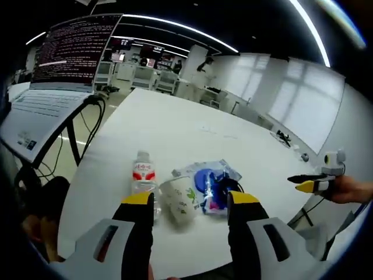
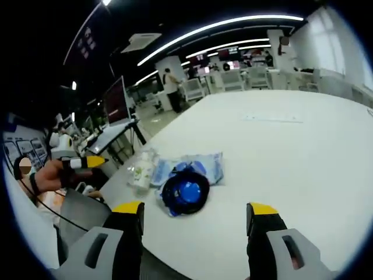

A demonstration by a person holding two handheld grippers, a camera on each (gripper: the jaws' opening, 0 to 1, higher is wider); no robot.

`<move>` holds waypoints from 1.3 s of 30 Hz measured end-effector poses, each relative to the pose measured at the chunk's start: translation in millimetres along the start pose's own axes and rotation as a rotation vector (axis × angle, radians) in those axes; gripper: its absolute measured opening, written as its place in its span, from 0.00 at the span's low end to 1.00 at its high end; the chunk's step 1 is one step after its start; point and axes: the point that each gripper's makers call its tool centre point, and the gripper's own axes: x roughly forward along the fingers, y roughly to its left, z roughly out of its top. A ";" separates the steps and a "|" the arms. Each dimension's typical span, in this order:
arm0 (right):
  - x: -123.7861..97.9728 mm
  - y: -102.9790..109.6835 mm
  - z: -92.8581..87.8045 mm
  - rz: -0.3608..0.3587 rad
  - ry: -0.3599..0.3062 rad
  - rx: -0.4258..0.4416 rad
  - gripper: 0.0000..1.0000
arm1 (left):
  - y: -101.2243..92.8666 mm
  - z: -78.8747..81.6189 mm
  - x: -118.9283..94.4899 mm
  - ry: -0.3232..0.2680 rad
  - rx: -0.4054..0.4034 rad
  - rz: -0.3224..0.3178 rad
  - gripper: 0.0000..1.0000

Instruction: Arrange the tabletop items into an orderly group along one side of the table until the central work area is clear of visible clutter.

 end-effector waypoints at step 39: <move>4.6 10.0 -2.2 0.010 0.018 -0.005 0.70 | 4.1 -7.6 1.3 0.011 -0.005 -0.005 0.50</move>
